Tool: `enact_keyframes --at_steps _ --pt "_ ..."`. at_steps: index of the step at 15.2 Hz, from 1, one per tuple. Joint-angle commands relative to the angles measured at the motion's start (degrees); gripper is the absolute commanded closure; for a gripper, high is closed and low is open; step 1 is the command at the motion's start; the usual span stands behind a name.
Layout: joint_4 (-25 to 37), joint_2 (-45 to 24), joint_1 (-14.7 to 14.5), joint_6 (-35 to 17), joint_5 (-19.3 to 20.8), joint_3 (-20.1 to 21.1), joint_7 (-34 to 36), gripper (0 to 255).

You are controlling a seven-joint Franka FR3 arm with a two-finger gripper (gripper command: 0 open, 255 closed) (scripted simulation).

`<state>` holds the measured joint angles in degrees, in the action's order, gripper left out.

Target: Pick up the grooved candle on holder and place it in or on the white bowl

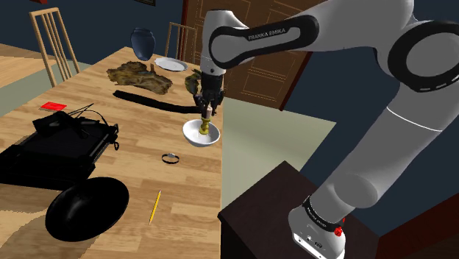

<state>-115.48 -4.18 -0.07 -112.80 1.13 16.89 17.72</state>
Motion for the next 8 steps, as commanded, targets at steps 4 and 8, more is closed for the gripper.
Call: enact_keyframes --at_steps 4,8 --pt "8.5 -5.9 2.4 2.7 2.0 -2.4 -4.2 255" --pt "17.0 -11.5 4.1 5.7 3.3 -4.1 -7.4 255"
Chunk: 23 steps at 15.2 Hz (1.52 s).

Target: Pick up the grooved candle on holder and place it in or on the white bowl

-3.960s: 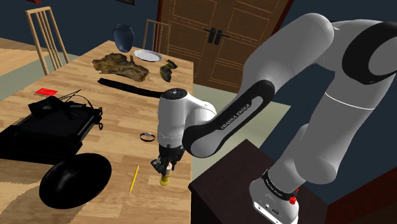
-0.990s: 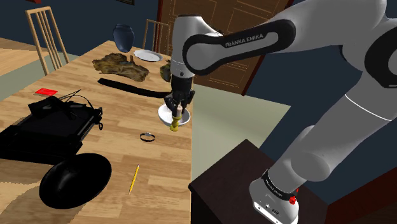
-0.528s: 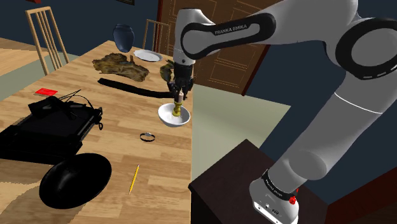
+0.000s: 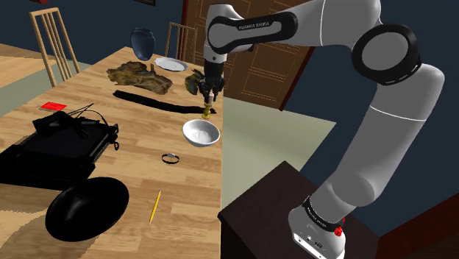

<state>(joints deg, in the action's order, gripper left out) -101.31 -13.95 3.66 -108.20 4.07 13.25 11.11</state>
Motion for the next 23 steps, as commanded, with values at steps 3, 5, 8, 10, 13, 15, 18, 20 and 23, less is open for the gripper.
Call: enact_keyframes --at_steps 3,5,8,10,13,15,18,20,23 --pt "5.1 -3.7 0.8 1.5 0.8 -0.9 -1.7 255" --pt "4.2 -4.1 0.8 0.1 0.9 -0.9 -1.6 255" --pt "2.8 -4.8 0.8 -2.0 1.1 -1.0 -1.4 255" --pt "2.0 -5.4 0.7 -3.3 1.3 -1.1 -1.3 255" --pt "0.9 -6.2 0.7 -5.3 1.5 -1.1 -1.1 255" --pt "0.2 -6.9 0.7 -6.6 1.7 -1.2 -1.0 255" --pt "-0.8 -7.9 0.6 -8.5 2.0 -1.3 -0.8 255" --pt "-1.3 -8.6 0.6 -9.8 2.2 -1.4 -0.7 255" --pt "-2.1 -9.7 0.5 -11.6 2.5 -1.5 -0.4 255"
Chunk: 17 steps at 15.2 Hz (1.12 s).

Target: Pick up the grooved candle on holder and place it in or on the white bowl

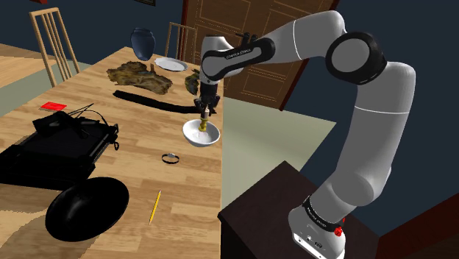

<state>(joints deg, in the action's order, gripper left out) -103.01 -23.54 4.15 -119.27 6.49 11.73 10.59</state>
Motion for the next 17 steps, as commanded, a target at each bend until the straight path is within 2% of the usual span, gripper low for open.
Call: enact_keyframes --at_steps 1,7,8,13,17 --pt "-0.3 -0.1 0.0 -0.5 0.1 0.0 0.1 255" --pt "-0.3 -0.1 0.0 -0.5 0.1 0.0 0.1 255" --pt "-0.3 -0.1 0.0 -0.5 0.1 0.0 0.1 0" --pt "-0.3 -0.1 0.0 -0.5 0.1 0.0 0.1 0" --pt "3.9 2.2 0.0 6.0 -0.7 0.3 -0.4 0"
